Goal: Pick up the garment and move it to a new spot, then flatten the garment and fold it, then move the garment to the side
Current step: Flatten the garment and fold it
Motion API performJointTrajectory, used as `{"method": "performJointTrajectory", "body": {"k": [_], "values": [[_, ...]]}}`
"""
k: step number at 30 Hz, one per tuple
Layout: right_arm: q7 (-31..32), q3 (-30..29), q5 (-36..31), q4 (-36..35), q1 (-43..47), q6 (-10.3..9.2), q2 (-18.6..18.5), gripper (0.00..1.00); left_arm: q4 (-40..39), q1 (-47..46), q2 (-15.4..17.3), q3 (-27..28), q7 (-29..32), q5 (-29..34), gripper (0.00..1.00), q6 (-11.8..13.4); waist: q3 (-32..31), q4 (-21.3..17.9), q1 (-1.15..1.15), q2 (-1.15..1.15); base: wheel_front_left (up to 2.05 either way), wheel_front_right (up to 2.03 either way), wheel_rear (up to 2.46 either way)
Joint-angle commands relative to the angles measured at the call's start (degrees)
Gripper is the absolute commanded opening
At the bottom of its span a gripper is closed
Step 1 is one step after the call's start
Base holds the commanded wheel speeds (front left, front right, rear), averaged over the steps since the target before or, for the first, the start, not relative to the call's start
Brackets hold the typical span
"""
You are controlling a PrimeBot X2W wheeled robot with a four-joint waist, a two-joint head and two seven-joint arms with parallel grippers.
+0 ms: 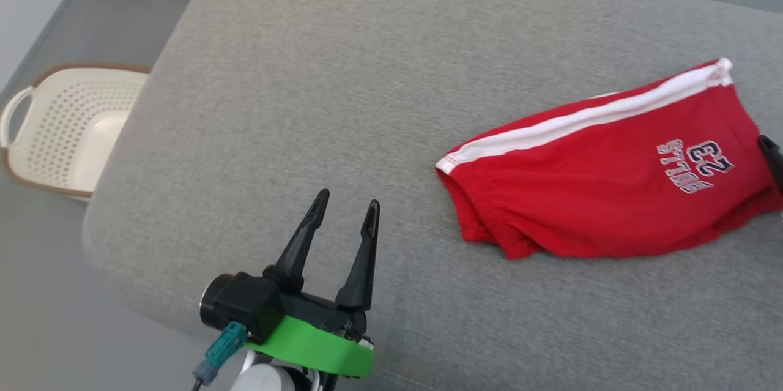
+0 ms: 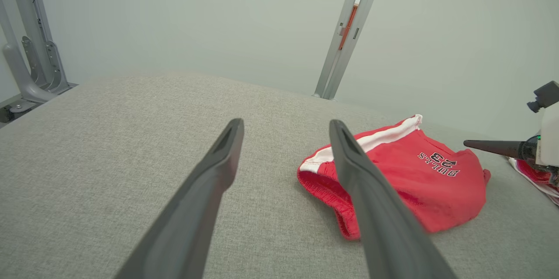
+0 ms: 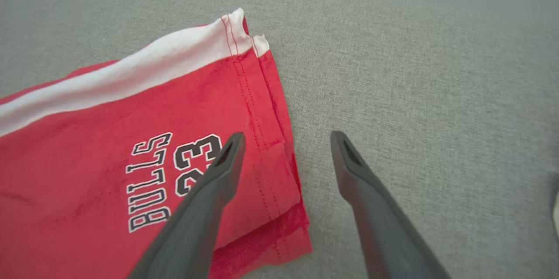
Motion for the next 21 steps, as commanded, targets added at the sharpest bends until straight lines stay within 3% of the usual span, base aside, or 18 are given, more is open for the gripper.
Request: {"method": "performJointTrajectory", "body": {"k": [1,9,10,11,12,21], "values": [[0.7,-0.9,-1.7,2.0,-1.1,0.02,0.2,1.00,0.4,1.0,-0.7,0.4,-0.2,1.3,1.00,-0.9,0.6,4.2,0.00,0.00,0.00,0.00,0.00],[5.0,-3.8,-8.1,11.1,-3.9,0.01,1.6,1.00,1.7,2.3,-2.9,2.2,-0.2,4.8,1.00,-3.6,1.8,6.9,0.00,0.00,0.00,0.00,0.00],[5.7,-3.8,-8.7,12.1,-3.9,0.01,1.8,0.80,1.8,2.4,-3.0,2.5,-0.2,5.1,1.00,-3.7,1.9,6.8,0.00,0.00,0.00,0.00,0.00],[6.4,-3.5,-9.0,13.0,-3.8,0.00,2.5,0.36,2.0,2.4,-3.1,2.6,-0.2,5.4,1.00,-4.0,1.9,6.6,0.00,0.00,0.00,0.00,0.00],[6.8,-3.4,-9.1,13.4,-3.7,-0.03,3.3,0.00,2.0,2.4,-3.2,2.8,-0.2,5.7,1.00,-4.2,1.9,6.4,0.00,0.00,0.00,0.00,0.00],[4.2,-4.1,-11.1,11.3,-2.8,-0.11,3.3,0.00,2.2,2.2,-3.4,4.7,-0.2,7.6,1.00,-5.6,1.2,-1.2,0.00,0.00,0.00,0.00,0.00]]}}
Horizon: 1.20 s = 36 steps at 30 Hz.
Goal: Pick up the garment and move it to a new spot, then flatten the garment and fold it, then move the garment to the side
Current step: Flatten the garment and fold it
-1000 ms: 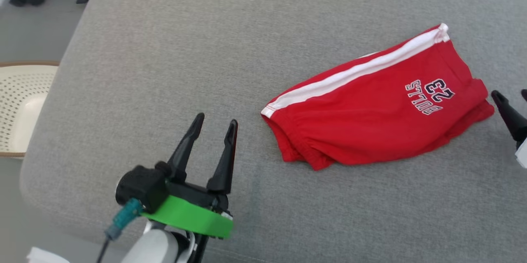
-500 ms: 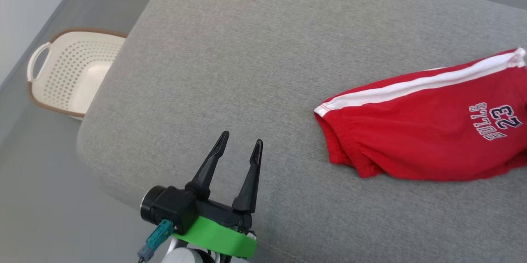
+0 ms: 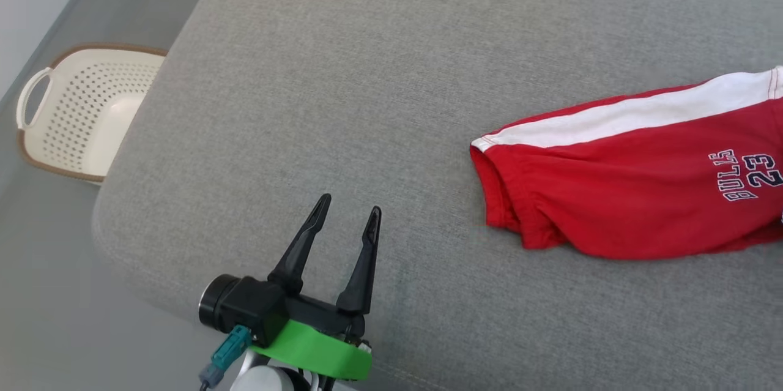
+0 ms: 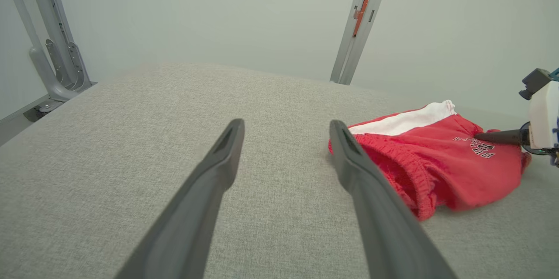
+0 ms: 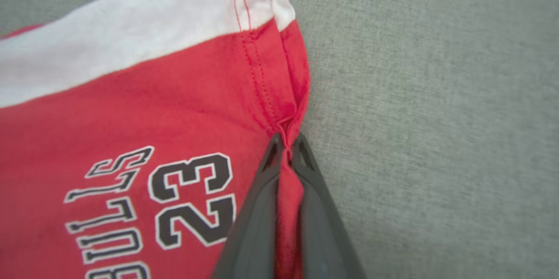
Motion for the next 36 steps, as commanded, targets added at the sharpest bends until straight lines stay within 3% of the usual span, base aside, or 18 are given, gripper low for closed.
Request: {"method": "performJointTrajectory", "body": {"k": [1,11,17,24,36], "values": [[-0.2,0.0,-0.8,0.5,2.5,-0.25,-0.9,0.00,-0.1,0.4,0.0,0.4,-0.2,0.4,1.00,-0.4,-0.9,-4.6,0.00,0.00,0.00,0.00,0.00],[-3.4,-1.1,-3.8,-4.7,4.8,-0.19,-4.5,0.00,0.0,-0.2,0.0,1.5,-0.2,2.6,1.00,-1.5,-1.6,-14.7,0.00,0.00,0.00,0.00,0.00],[-4.5,1.3,-7.1,-10.3,3.0,-0.19,-3.3,0.00,0.6,-0.7,0.0,1.8,-0.2,3.3,1.00,-2.0,-2.1,-17.7,0.00,0.00,0.00,0.00,0.00],[-4.3,5.4,-6.9,-16.9,-0.5,-0.18,2.9,0.00,2.0,-0.4,-0.1,1.6,-0.2,3.6,1.00,-2.4,-4.1,-18.1,0.00,0.00,0.00,0.00,0.00],[-2.1,12.4,-8.0,-21.8,-1.8,-0.18,15.6,0.00,3.1,-0.2,-0.1,0.1,-0.2,4.9,1.00,-2.6,-5.8,-13.9,0.00,0.00,0.00,0.00,0.00]]}}
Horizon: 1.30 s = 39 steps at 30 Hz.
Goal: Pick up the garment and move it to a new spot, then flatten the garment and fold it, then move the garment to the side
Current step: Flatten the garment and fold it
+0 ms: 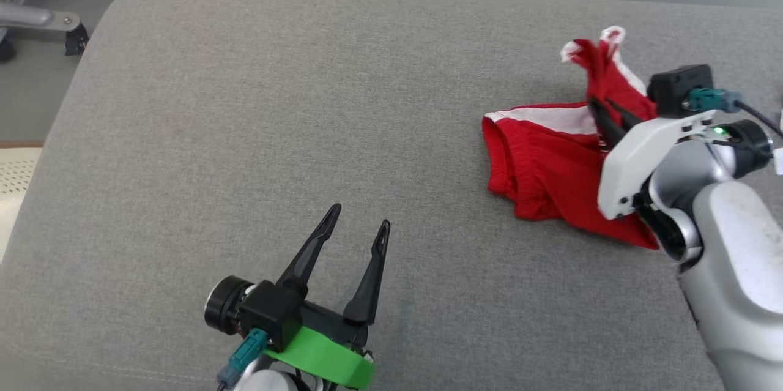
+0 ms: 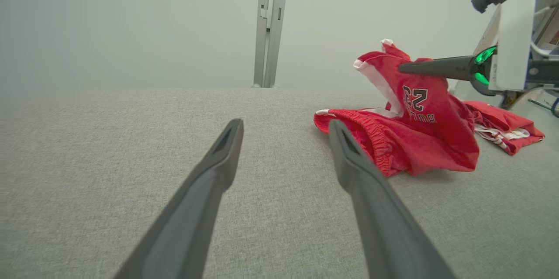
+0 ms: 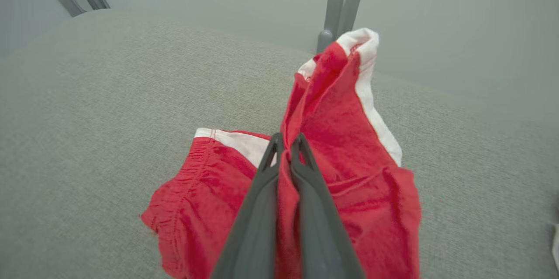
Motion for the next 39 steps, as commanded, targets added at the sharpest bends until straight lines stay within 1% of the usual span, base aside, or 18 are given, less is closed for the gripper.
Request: {"method": "performJointTrajectory", "body": {"k": [1,6,10,11,12,14,18,21,23,24,25,26,29,34,36,39], "values": [[0.2,0.8,-0.3,0.5,-0.6,-0.08,1.0,0.00,0.2,-0.1,0.1,-0.3,-0.2,0.5,1.00,-0.2,-0.3,1.2,0.00,0.00,0.00,0.00,0.00],[-0.2,4.7,0.0,3.5,-0.9,-0.07,5.0,0.00,0.1,-0.1,0.1,-0.9,-0.2,0.3,1.00,-0.3,-0.2,2.5,0.00,0.00,0.00,0.00,0.00],[-0.9,6.6,1.0,6.3,-0.5,-0.07,7.3,0.00,0.3,0.1,0.1,-1.4,-0.2,-0.2,1.00,-0.1,-0.4,3.2,0.00,0.00,0.00,0.00,0.00],[-1.3,6.6,1.8,6.8,-0.2,-0.07,8.1,0.47,0.4,0.2,0.1,-1.5,-0.2,-0.3,1.00,-0.1,-0.6,3.3,0.00,0.00,0.00,0.00,0.00],[-1.8,6.7,2.7,6.9,0.0,-0.07,8.6,1.00,0.5,0.3,0.1,-1.6,-0.2,-0.3,1.00,0.0,-0.7,3.4,0.00,0.00,0.00,0.00,0.00],[-3.0,6.2,4.6,6.4,0.4,-0.07,9.2,1.00,0.6,0.6,0.1,-1.6,-0.2,-0.3,1.00,0.2,-1.2,3.3,0.00,0.00,0.00,0.00,0.00],[-4.5,4.0,7.7,3.9,1.5,-0.07,7.6,1.00,0.8,1.3,0.1,-1.6,-0.2,-0.1,1.00,0.6,-2.3,2.9,0.00,0.00,0.00,0.00,0.00],[-3.8,-0.2,11.5,1.9,3.1,-0.07,5.6,1.00,0.6,1.7,0.1,-1.8,-0.2,-0.1,1.00,1.0,-2.8,2.6,0.00,0.00,0.00,0.00,0.00],[-2.3,-3.3,15.8,0.7,4.5,-0.06,4.3,1.00,0.3,1.8,0.1,-1.8,-0.2,-0.1,1.00,1.0,-2.7,2.5,0.00,0.00,0.00,0.00,0.00],[-1.2,-5.4,18.6,0.3,5.1,-0.04,3.9,0.84,0.2,1.8,0.1,-1.8,-0.2,-0.1,1.00,1.1,-2.5,2.5,0.00,0.00,0.00,0.00,0.00],[-0.3,-6.9,20.7,0.0,5.6,-0.04,3.3,0.33,0.0,1.8,0.1,-1.8,-0.2,-0.1,1.00,1.1,-2.3,2.5,0.00,0.00,0.00,0.00,0.00],[1.2,-8.3,23.2,-0.3,6.1,-0.04,2.3,0.00,-0.2,1.8,0.1,-1.7,-0.2,-0.2,1.00,1.1,-1.9,2.5,0.00,0.00,0.00,0.00,0.00],[4.5,-11.1,27.7,0.2,7.0,-0.04,0.1,0.00,-0.5,1.4,0.1,-1.8,-0.2,-0.5,1.00,1.0,-1.0,2.8,0.00,0.00,0.00,0.00,0.00],[11.6,-13.7,35.4,4.2,5.8,-0.04,-0.4,0.00,-0.5,-0.1,0.1,-2.1,-0.2,-0.7,1.00,0.6,0.6,3.6,0.00,0.00,0.00,0.00,0.00],[13.9,-14.0,37.0,5.8,5.3,-0.04,-0.6,0.00,-0.4,-0.5,0.1,-2.3,-0.2,-0.9,1.00,0.5,1.0,4.2,0.00,0.00,0.00,0.00,0.00],[15.6,-13.2,37.9,6.7,5.2,-0.04,-0.8,0.00,-0.3,-0.9,0.1,-2.4,-0.2,-1.2,1.00,0.5,1.4,4.9,0.00,0.00,0.00,0.00,0.00]]}}
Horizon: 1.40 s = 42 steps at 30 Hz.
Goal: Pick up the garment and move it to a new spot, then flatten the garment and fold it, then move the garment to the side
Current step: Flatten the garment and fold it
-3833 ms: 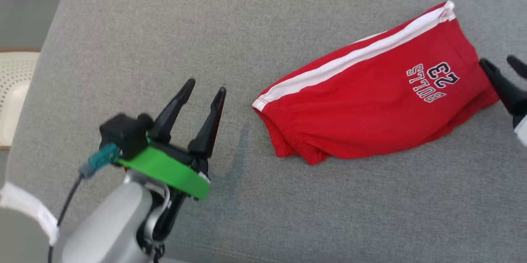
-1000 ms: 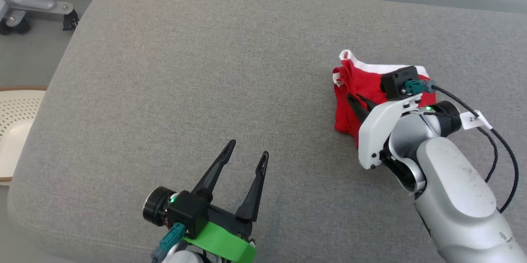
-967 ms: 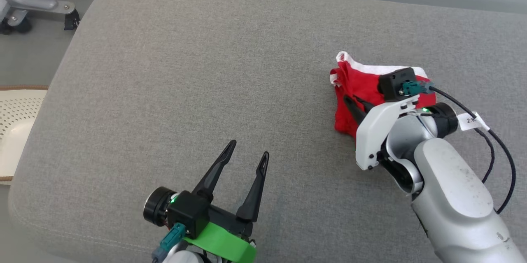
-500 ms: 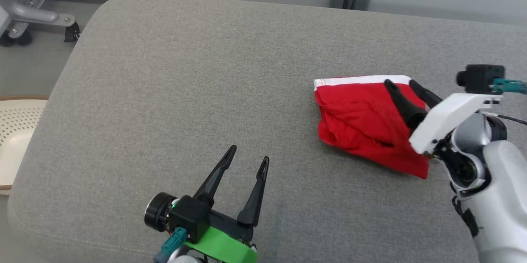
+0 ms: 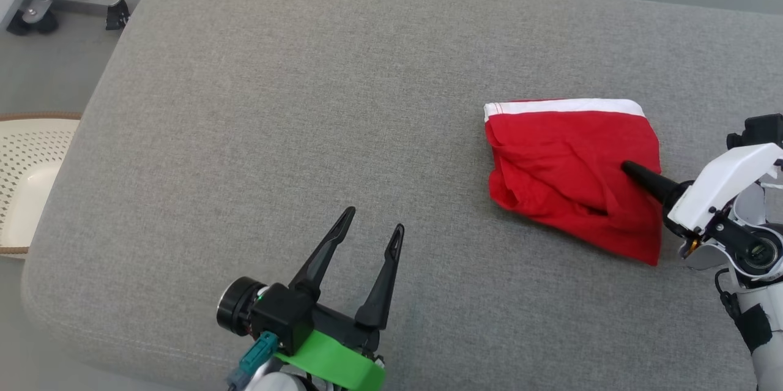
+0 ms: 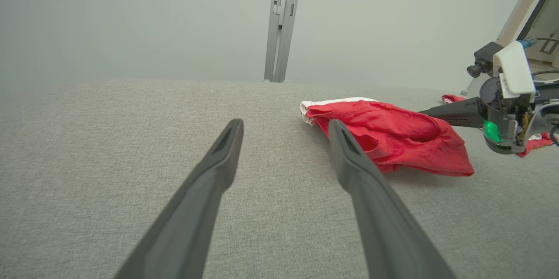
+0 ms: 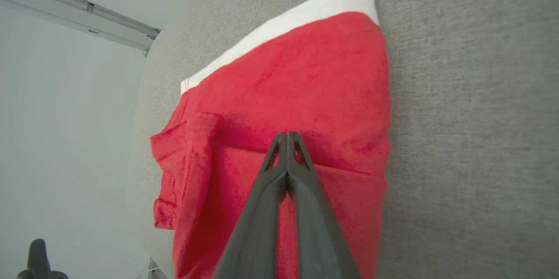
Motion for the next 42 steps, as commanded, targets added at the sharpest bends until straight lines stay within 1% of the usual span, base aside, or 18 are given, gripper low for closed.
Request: {"method": "performJointTrajectory", "body": {"k": [1,4,9,14,16,19,20,21,22,25,28,32,34,36,38,40,42], "values": [[0.7,0.7,1.0,-0.2,-0.4,0.02,0.2,0.00,0.1,-0.9,0.1,0.2,-0.2,-0.6,1.00,0.0,0.5,0.6,0.00,0.00,0.00,0.00,0.00],[1.9,3.1,2.0,-1.5,0.1,0.02,0.3,0.00,0.2,-0.8,0.1,0.4,-0.2,-0.9,1.00,0.3,0.5,0.6,0.00,0.00,0.00,0.00,0.00],[2.8,8.9,3.2,-4.2,1.1,0.02,1.4,0.00,0.4,-1.0,0.1,-0.2,-0.2,-1.3,1.00,0.4,-0.1,-0.1,0.00,0.00,0.00,0.00,0.00],[3.7,15.2,4.9,-7.9,3.0,0.02,1.6,0.00,0.8,-0.7,0.1,0.0,-0.2,-1.2,1.00,0.7,-1.5,-0.8,0.00,0.00,0.00,0.00,0.00],[2.9,17.6,5.6,-9.7,4.3,0.02,1.6,0.00,1.2,-0.1,0.1,0.1,-0.2,-0.8,1.00,0.8,-2.4,-1.2,0.00,0.00,0.00,0.00,0.00],[-1.0,19.8,5.2,-12.8,6.4,0.02,0.7,0.00,1.6,0.8,0.1,0.5,-0.2,-0.6,1.00,1.0,-4.1,-1.6,0.00,0.00,0.00,0.00,0.00],[-3.1,20.4,4.7,-13.9,7.5,0.02,0.4,0.08,1.5,1.3,0.1,0.9,-0.2,-0.8,1.00,1.1,-4.8,-1.9,0.00,0.00,0.00,0.00,0.00],[-4.8,21.1,4.2,-14.6,8.5,0.02,0.0,0.63,1.6,1.7,0.1,1.3,-0.2,-1.0,1.00,1.3,-5.5,-2.2,0.00,0.00,0.00,0.00,0.00],[-7.3,21.8,3.2,-15.1,9.6,0.02,-0.6,1.00,1.8,2.3,0.1,1.8,-0.2,-1.2,1.00,1.4,-6.4,-2.7,0.00,0.00,0.00,0.00,0.00],[-14.2,23.2,0.4,-15.4,12.2,0.02,-2.1,1.00,2.2,3.8,0.1,3.4,-0.2,-1.7,1.00,1.8,-8.5,-4.2,0.00,0.00,0.00,0.00,0.00],[-22.0,24.3,-3.5,-13.9,14.4,0.02,-3.3,1.00,2.7,5.5,0.8,5.3,-0.2,-1.9,1.00,2.1,-10.6,-6.1,0.00,0.00,0.00,0.00,0.00],[-33.0,26.1,-9.3,-10.1,15.7,0.02,-4.7,1.00,2.9,7.8,1.6,8.0,-0.2,-1.7,1.00,3.2,-13.1,-9.1,0.00,0.00,0.00,0.00,0.00],[-39.2,26.4,-12.9,-7.7,15.4,0.02,-4.8,1.00,2.5,8.6,2.1,9.3,-0.2,-0.8,1.00,4.0,-13.6,-10.4,0.00,0.00,0.00,0.00,0.00],[-45.3,25.9,-16.2,-4.6,15.0,0.02,-4.1,1.00,2.2,9.4,2.1,10.7,-0.2,-0.3,1.00,4.8,-14.1,-11.5,0.00,0.00,0.00,0.00,0.00],[-49.2,25.3,-19.7,-1.3,14.6,0.02,-3.5,1.00,1.7,10.2,2.0,11.7,-0.2,0.4,1.00,5.2,-14.6,-12.3,0.00,0.00,0.00,0.00,0.00],[-51.2,23.8,-22.6,0.6,14.6,0.02,-2.2,1.00,1.4,11.3,1.9,13.0,-0.2,0.9,1.00,5.7,-15.1,-13.0,0.00,0.00,0.00,0.00,0.00],[-51.9,22.3,-25.9,1.0,15.0,0.02,-1.0,1.00,0.7,11.9,1.5,14.1,-0.2,1.4,1.00,6.1,-15.6,-13.5,0.00,0.00,0.00,0.00,0.00]]}}
